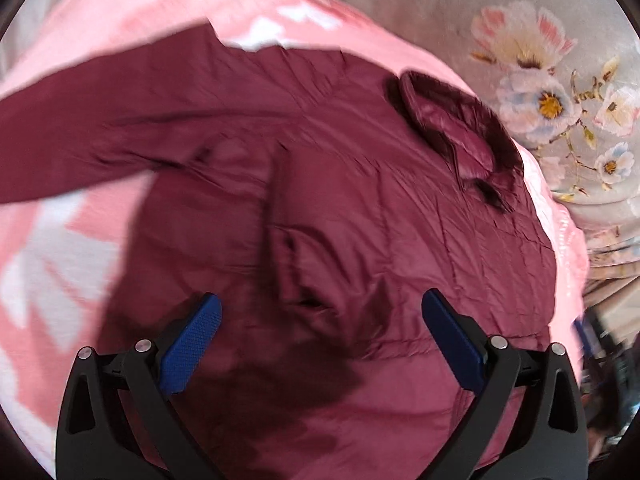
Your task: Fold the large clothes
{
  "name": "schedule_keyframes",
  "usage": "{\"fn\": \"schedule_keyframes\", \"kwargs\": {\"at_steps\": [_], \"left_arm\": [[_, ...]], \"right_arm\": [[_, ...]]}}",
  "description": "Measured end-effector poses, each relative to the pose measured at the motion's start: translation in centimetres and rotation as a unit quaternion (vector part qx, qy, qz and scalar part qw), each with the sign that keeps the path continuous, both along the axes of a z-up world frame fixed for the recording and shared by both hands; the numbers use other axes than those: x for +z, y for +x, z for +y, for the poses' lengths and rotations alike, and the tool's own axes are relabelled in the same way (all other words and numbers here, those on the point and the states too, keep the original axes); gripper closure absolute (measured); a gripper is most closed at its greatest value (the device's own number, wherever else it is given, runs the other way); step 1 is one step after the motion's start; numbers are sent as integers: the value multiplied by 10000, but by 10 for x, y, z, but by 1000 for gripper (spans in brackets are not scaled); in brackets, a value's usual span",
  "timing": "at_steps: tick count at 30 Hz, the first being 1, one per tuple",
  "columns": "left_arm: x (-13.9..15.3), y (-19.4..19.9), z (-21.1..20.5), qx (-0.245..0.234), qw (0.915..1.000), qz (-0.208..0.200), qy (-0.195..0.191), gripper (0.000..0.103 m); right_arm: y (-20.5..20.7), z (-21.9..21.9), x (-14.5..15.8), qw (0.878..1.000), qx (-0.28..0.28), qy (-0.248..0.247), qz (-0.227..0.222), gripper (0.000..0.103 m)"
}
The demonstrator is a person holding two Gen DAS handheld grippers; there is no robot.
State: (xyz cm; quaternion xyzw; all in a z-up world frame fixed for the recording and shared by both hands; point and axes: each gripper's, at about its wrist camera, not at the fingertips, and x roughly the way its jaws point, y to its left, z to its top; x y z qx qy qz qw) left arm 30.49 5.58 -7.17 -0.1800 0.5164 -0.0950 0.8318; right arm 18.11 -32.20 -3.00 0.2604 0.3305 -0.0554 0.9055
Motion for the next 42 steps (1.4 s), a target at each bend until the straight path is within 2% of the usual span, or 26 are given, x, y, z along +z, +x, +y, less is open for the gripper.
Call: {"fn": "schedule_keyframes", "kwargs": {"at_steps": [1, 2, 3, 4, 6, 8, 9, 10, 11, 13, 15, 17, 19, 21, 24, 26, 27, 29, 31, 34, 37, 42], "left_arm": [[-1, 3, -3, 6, 10000, 57, -28, 14], [0, 6, -9, -10, 10000, 34, 43, 25], [2, 8, -14, -61, 9999, 2, 116, 51], [4, 12, -19, -115, 9997, 5, 219, 61], [10, 12, -20, -104, 9995, -51, 304, 85], [19, 16, -23, -94, 9986, -190, 491, 98], [26, 18, -23, -83, 9980, -323, 534, 99], [31, 18, -20, -80, 9974, -415, 579, 99], [39, 20, -18, -43, 9956, -606, 712, 100], [49, 24, -18, -2, 9915, -880, 958, 100], [44, 26, -17, 51, 9877, -930, 1258, 100], [19, 31, -18, -2, 9872, -683, 1438, 100], [-9, 31, -19, -65, 9884, -407, 1462, 100], [-13, 22, -24, -90, 9831, -701, 1691, 100], [-15, 14, -33, -88, 9761, -915, 1969, 99], [-16, 11, -35, -65, 9732, -1046, 2046, 99], [-17, 10, -36, -57, 9727, -1088, 2051, 99], [-17, 10, -37, -39, 9714, -1152, 2077, 99], [-17, 10, -42, -32, 9683, -1193, 2194, 99], [-17, 7, -46, -20, 9659, -1227, 2279, 98], [-17, 7, -45, -11, 9668, -1232, 2237, 97], [-16, 6, -41, 0, 9690, -1244, 2133, 96]], "right_arm": [[-6, -18, -11, 9994, -213, 231, 106, 34], [-9, -32, -19, 9985, -332, 388, 183, 34], [-8, -46, -28, 9974, -426, 516, 273, 35], [-8, -54, -36, 9963, -510, 595, 360, 38], [-2, -67, -49, 9945, -593, 702, 497, 48], [6, -75, -56, 9929, -629, 837, 563, 64], [11, -80, -58, 9923, -656, 881, 570, 71], [17, -83, -59, 9921, -687, 878, 581, 87], [23, -85, -59, 9921, -706, 863, 577, 99], [25, -84, -51, 9932, -697, 862, 346, 99], [24, -79, -44, 9958, -654, 603, 212, 100], [24, -69, -44, 9972, -626, 219, 337, 100], [25, -64, -58, 9959, -627, 9, 649, 100], [26, -65, -69, 9952, -600, 52, 774, 101], [31, -62, -66, 9937, -600, -159, 932, 101], [23, -54, -55, 9899, -857, -429, 1041, 93], [20, -50, -47, 9890, -988, -496, 979, 89], [9, -29, -21, 9889, -1099, -770, 640, 88], [11, 5, 3, 9923, -696, -969, 346, 88], [34, 61, 10, 9940, 293, -980, 382, 88], [56, 103, -9, 9898, 862, -929, 650, 88], [74, 134, -47, 9819, 1089, -1059, 1132, 89]]}}
